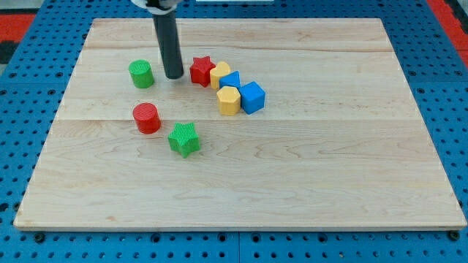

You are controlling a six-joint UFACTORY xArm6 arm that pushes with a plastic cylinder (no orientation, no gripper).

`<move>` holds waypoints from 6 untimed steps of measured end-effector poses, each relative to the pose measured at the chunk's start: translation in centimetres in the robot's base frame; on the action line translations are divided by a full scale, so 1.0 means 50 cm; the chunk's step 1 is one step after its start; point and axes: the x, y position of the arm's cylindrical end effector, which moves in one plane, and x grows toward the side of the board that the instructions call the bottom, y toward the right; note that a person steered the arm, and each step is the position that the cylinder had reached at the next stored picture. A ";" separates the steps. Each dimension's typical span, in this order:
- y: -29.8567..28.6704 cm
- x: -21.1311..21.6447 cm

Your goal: Move the red star diagonally bottom left to the yellow heart

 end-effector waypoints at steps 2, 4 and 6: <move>0.156 -0.077; 0.043 -0.041; 0.098 0.067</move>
